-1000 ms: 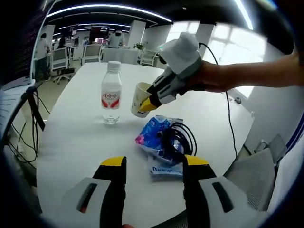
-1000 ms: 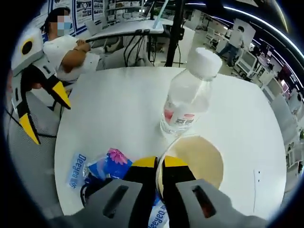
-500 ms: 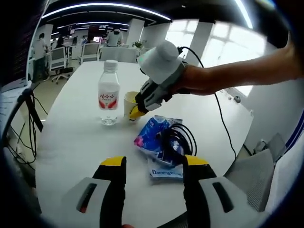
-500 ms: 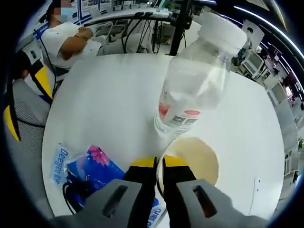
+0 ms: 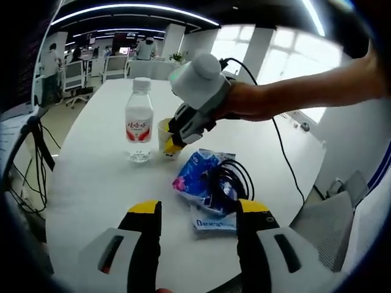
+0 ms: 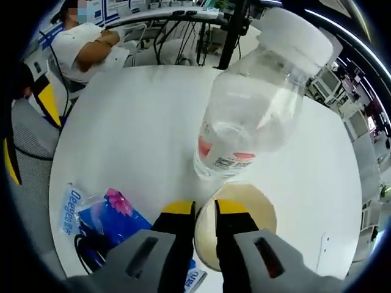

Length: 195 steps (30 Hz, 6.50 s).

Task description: Arrange the tabletop items into an orderly group along one side of the table until the central work area is clear of visible clutter.

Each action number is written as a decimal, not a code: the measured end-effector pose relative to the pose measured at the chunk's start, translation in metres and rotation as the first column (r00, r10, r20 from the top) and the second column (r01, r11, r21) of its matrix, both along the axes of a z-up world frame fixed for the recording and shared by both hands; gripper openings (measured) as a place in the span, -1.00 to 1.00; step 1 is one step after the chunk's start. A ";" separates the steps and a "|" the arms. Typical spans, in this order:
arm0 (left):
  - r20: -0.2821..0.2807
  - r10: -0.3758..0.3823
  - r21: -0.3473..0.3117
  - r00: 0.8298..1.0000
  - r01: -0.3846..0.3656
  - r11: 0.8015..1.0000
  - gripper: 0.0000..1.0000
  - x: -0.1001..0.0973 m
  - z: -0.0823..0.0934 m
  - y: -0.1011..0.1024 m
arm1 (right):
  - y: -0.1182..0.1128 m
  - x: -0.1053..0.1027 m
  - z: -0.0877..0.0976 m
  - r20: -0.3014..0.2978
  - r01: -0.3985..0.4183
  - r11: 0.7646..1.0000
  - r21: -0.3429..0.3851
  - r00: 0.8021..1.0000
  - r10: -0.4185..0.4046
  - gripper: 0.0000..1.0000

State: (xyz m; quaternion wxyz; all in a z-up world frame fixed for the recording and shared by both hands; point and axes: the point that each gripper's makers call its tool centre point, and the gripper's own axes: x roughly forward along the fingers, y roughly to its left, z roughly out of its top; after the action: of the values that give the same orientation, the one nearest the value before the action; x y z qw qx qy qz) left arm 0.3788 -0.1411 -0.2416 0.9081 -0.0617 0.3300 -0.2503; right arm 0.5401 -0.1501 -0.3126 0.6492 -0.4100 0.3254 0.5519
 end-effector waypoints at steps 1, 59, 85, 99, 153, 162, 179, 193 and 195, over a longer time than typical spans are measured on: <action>-0.001 -0.001 0.000 1.000 0.001 1.000 -0.02 0.000 -0.001 0.000 | -0.001 -0.001 0.001 0.001 0.000 1.000 -0.001 1.000 0.000 -0.78; 0.016 0.008 -0.020 1.000 -0.007 1.000 0.00 -0.016 0.012 -0.016 | -0.048 -0.027 0.074 0.106 0.034 0.996 0.079 0.993 -0.042 -0.57; 0.008 0.048 -0.044 0.999 -0.047 0.998 0.02 -0.013 0.009 -0.011 | -0.140 -0.089 0.064 -0.040 0.361 0.910 0.205 0.932 -0.361 -0.59; 0.001 0.035 -0.029 0.999 -0.035 0.999 0.04 -0.009 0.010 -0.004 | -0.160 -0.100 0.038 -0.172 0.530 0.807 0.259 0.848 -0.502 -0.53; 0.004 0.040 -0.017 0.999 -0.040 0.999 0.06 -0.022 0.017 0.008 | -0.124 -0.088 -0.009 -0.288 0.645 0.723 0.246 0.761 -0.581 -0.64; 0.002 0.044 -0.024 0.999 -0.044 0.999 0.07 -0.022 0.017 0.009 | -0.126 -0.093 -0.007 -0.268 0.647 0.718 0.257 0.762 -0.590 -0.83; 0.002 0.038 -0.031 0.999 -0.038 0.999 0.08 -0.016 0.017 0.003 | -0.138 -0.113 0.024 -0.229 0.672 0.668 0.321 0.739 -0.633 -0.95; -0.003 0.032 -0.035 0.999 -0.032 0.999 0.07 -0.016 0.015 0.002 | -0.151 -0.118 0.043 -0.228 0.701 0.611 0.368 0.705 -0.671 -0.98; -0.004 0.034 -0.036 0.999 -0.035 0.999 0.07 -0.016 0.015 0.003 | -0.153 -0.120 0.046 -0.223 0.701 0.610 0.371 0.704 -0.674 -0.98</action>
State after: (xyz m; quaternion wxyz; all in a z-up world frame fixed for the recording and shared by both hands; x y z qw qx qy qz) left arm 0.3630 -0.1377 -0.2262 0.9104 -0.0844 0.3259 -0.2405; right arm 0.4205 -0.3035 -0.2666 0.8738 -0.0834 0.3473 0.3301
